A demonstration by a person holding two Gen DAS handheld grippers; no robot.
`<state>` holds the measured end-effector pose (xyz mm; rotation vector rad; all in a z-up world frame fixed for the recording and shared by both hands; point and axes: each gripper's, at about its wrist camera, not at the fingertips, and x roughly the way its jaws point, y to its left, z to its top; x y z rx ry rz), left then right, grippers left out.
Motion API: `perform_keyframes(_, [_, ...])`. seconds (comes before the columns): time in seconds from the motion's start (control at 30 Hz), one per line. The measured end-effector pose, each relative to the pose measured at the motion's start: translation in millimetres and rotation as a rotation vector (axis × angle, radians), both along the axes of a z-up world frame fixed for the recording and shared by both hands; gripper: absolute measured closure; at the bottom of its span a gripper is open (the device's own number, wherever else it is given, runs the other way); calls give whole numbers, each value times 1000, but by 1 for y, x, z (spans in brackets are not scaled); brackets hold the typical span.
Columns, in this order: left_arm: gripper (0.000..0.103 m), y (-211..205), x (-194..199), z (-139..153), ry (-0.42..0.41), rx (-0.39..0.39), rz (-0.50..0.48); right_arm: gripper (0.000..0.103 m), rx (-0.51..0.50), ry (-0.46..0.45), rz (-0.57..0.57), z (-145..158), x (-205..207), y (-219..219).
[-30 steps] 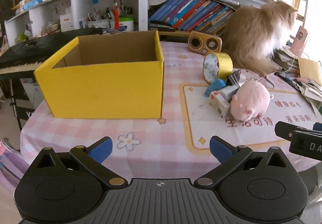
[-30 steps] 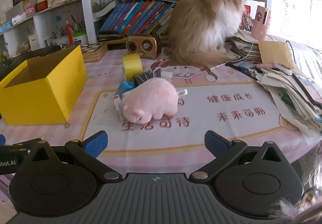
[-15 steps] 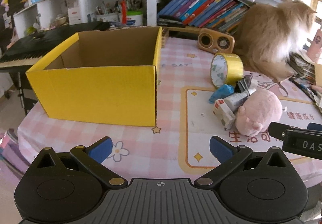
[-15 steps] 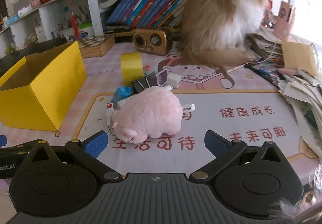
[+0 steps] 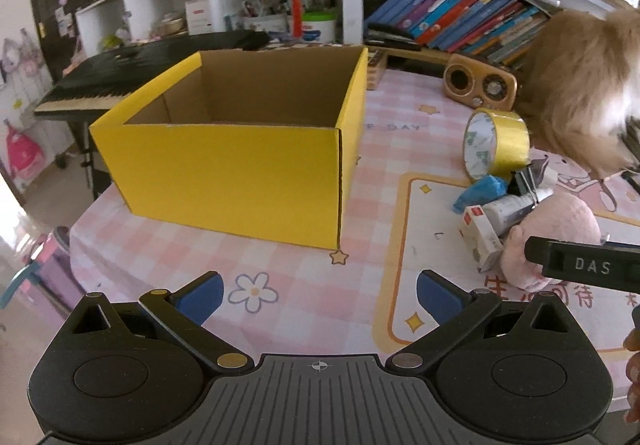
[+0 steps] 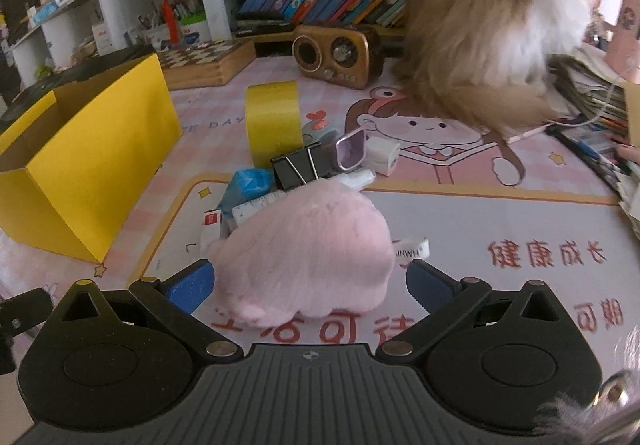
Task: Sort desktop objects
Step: 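Grasp the pink plush pig with the right gripper while the left approaches the small white box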
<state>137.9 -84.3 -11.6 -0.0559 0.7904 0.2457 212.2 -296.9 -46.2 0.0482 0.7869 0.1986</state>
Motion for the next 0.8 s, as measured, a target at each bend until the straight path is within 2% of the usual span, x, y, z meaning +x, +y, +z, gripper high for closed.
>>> perform_keyframes(0.3, [0,-21,-2,-2,7,18,10,0,24,37,119,-11,23,-5])
perform_keyframes(0.37, [0,-26,-1,-2,6,17,12,6,26,35,146,-10,24,-6])
perform_keyframes(0.57, [0,-45,9,-3,9,10,-31,27,59,-8,194,8,14,-22])
perform_keyframes(0.6, [0,-50,11,-3,8,7,-46,37,54,-30,189,12,12,-26])
perform_keyframes(0.63, [0,-54,14,-4,7,2,-61,52,47,-56,180,17,9,-31])
perform_keyframes(0.73, [0,-67,22,-5,5,-10,-108,73,49,-94,133,25,6,-49])
perform_keyframes(0.8, [0,-74,29,-5,2,-16,-127,72,34,-87,97,25,8,-60])
